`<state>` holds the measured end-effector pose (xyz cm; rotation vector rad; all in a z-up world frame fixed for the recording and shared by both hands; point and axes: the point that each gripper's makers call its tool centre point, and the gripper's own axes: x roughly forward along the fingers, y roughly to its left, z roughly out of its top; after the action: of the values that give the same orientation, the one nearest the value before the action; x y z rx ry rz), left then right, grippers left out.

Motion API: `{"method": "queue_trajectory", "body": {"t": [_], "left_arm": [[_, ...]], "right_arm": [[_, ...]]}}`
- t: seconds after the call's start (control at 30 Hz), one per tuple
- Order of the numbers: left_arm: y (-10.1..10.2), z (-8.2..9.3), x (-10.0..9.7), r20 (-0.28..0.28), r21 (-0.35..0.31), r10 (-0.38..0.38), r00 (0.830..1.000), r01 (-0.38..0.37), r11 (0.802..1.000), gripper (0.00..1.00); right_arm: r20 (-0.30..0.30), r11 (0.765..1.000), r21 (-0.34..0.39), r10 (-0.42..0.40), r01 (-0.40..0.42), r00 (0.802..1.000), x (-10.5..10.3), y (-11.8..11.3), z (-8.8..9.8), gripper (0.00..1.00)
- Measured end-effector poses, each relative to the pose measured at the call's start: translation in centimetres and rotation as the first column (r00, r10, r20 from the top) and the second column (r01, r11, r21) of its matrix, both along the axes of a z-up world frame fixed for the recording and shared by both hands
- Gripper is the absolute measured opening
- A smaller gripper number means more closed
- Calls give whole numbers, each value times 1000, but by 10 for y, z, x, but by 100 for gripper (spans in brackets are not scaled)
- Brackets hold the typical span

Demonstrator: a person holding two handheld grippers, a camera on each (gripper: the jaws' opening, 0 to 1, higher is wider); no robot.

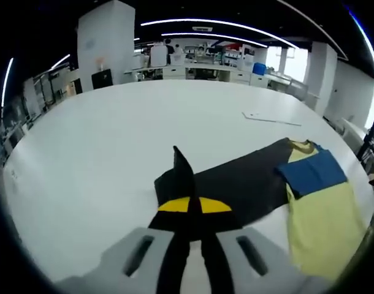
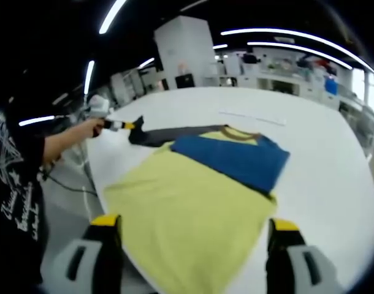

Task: Fold the garment on the visible template until the final outline fits inside the template.

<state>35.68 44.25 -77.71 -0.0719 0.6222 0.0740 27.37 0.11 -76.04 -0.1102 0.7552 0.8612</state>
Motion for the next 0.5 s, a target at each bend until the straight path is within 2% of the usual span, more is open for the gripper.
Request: {"method": "queue_trajectory", "body": {"t": [0.17,0.23,0.27,0.33,0.4,0.5], "left_arm": [[-9,3,9,18,-21,-17,1000,18,1000,0],[-18,6,11,25,-27,-24,999,25,999,0],[-29,10,11,28,-30,-29,999,30,999,0],[-28,11,12,33,-34,-37,999,38,999,0],[-39,13,14,41,-45,-41,998,43,998,0],[-42,13,16,54,-63,-41,998,45,997,0]], "right_arm": [[2,1000,2,15,-15,1000,-3,3,0,99],[1,1000,2,19,-19,1000,-4,4,0,99],[1,1000,2,20,-20,1000,-4,3,0,99],[1,1000,1,24,-24,1000,-5,3,-1,99],[2,1000,3,29,-29,1000,-6,3,-1,99],[5,999,5,36,-36,999,-7,4,0,99]]}}
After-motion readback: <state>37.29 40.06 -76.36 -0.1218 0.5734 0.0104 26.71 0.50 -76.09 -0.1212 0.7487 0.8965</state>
